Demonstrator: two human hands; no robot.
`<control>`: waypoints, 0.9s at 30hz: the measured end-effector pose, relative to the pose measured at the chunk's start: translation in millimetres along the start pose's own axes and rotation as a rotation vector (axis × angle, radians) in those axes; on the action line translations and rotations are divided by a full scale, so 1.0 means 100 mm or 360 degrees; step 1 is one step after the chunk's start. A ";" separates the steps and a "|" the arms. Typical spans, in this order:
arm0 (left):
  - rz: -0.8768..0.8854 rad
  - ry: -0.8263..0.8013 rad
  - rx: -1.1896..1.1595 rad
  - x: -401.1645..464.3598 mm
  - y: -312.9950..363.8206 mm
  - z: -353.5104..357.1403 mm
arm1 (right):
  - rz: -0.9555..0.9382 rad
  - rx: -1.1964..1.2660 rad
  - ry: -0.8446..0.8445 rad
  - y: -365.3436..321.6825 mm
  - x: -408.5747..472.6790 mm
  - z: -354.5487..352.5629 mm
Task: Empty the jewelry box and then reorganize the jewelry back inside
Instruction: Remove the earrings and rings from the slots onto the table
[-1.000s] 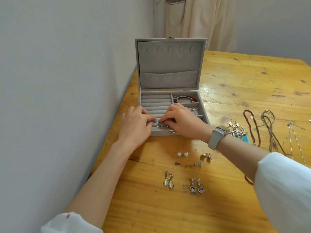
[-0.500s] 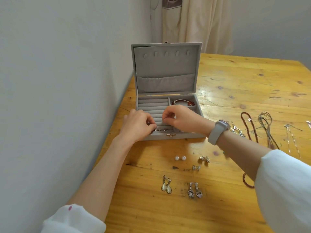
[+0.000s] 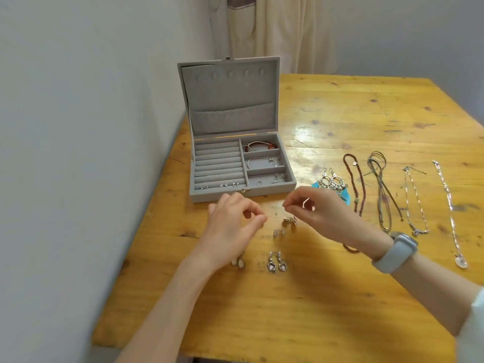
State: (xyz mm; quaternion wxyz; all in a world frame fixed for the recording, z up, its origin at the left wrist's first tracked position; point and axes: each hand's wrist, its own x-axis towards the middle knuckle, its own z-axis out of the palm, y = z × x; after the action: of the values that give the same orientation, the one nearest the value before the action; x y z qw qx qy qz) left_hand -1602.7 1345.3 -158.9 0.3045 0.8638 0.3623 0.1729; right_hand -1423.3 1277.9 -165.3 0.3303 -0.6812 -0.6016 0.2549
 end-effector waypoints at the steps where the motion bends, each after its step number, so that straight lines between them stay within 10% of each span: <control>1: 0.0042 -0.0052 0.0026 -0.07 0.04 0.08 | 0.0001 -0.0037 -0.0015 0.05 -0.12 0.00; 13: 0.0175 -0.0350 0.0466 -0.17 0.34 0.57 | -0.0071 -0.0386 0.0054 0.40 -0.75 0.07; 27: 0.0189 -0.0095 0.0407 -0.24 0.24 0.64 | -0.0053 -0.0475 0.0182 0.40 -0.81 0.12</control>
State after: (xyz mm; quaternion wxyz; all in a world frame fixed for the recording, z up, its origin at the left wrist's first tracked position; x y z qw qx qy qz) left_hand -1573.2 1289.0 -193.8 0.1918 0.9202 0.3204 0.1175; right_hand -1417.8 1197.1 -207.6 0.2633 -0.7260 -0.6243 0.1178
